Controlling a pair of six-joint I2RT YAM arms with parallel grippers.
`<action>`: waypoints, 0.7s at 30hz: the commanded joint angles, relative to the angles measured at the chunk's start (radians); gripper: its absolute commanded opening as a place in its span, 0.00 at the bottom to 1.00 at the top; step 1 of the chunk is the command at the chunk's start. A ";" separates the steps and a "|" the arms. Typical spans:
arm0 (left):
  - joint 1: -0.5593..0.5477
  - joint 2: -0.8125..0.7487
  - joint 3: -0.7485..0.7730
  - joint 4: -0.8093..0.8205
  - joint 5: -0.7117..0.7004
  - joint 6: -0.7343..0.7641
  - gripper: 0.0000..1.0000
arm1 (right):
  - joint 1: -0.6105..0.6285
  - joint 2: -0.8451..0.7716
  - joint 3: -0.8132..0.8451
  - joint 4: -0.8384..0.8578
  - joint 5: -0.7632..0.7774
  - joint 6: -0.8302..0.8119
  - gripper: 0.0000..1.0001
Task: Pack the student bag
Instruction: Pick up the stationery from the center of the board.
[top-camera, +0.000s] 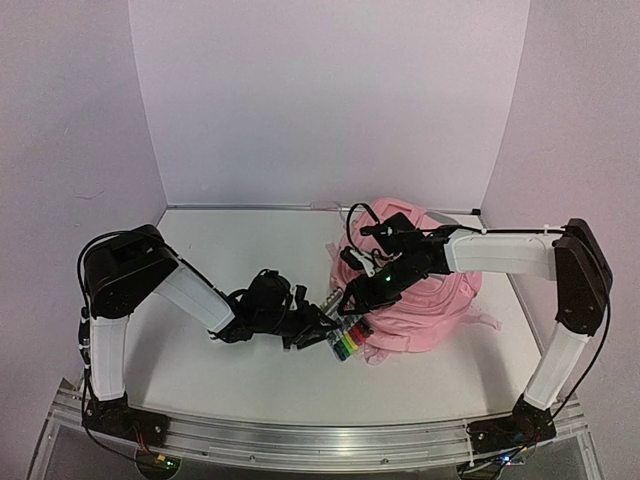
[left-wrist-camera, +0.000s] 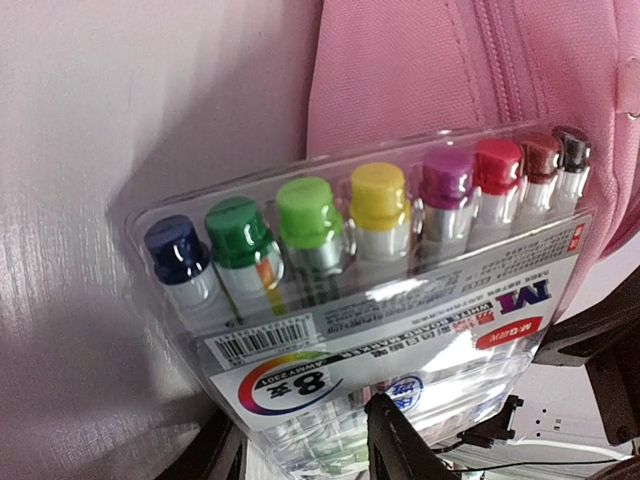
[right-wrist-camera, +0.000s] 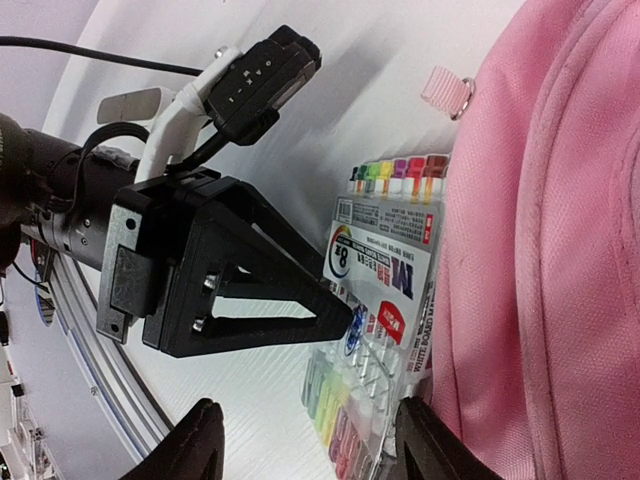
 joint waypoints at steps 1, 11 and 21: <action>0.007 0.042 0.008 -0.058 -0.041 0.024 0.41 | 0.015 0.018 -0.008 -0.050 0.061 0.005 0.57; 0.010 0.050 -0.005 -0.039 -0.029 0.015 0.41 | 0.013 -0.047 0.035 -0.084 0.042 -0.018 0.61; 0.012 0.059 0.011 -0.052 -0.019 0.023 0.41 | 0.006 -0.014 -0.023 -0.091 0.084 0.004 0.63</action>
